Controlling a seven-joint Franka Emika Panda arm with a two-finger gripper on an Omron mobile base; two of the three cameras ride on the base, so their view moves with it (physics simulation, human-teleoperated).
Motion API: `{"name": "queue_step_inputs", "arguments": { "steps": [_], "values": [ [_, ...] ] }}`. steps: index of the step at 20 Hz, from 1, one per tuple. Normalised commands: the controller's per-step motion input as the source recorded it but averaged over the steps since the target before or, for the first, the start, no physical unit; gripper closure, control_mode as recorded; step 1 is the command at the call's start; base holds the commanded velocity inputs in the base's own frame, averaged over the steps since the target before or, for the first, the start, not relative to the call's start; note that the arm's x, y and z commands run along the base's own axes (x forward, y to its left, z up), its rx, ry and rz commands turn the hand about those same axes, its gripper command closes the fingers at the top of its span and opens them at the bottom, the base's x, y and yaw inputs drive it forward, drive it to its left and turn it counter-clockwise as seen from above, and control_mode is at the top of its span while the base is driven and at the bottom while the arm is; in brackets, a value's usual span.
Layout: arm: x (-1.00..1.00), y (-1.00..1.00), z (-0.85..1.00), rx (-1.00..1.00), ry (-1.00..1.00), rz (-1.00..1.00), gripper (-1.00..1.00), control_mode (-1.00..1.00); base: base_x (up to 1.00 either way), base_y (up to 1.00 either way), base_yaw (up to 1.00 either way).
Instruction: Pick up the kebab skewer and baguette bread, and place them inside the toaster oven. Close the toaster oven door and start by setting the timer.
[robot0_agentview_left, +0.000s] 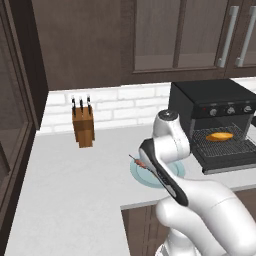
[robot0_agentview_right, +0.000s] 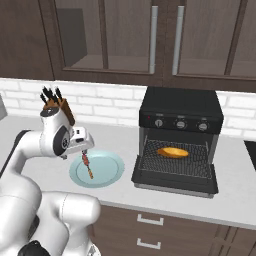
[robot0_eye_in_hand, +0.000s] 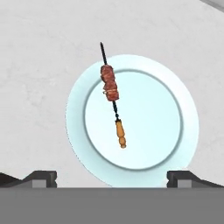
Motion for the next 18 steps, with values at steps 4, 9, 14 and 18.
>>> {"name": "queue_step_inputs", "arguments": {
  "steps": [4,9,14,18],
  "values": [
    [0.18,0.23,-0.14,0.00,0.00,0.00,-1.00,-1.00,0.00,0.00,0.00],
    [0.16,0.18,-0.12,0.05,0.00,0.00,-1.00,-1.00,0.00,0.00,0.00],
    [0.04,0.00,-0.18,0.02,0.00,0.00,-1.00,-1.00,0.00,0.00,0.00],
    [0.22,0.00,-0.27,0.00,0.00,0.00,-1.00,-1.00,0.00,0.00,0.00]
  ]
}}
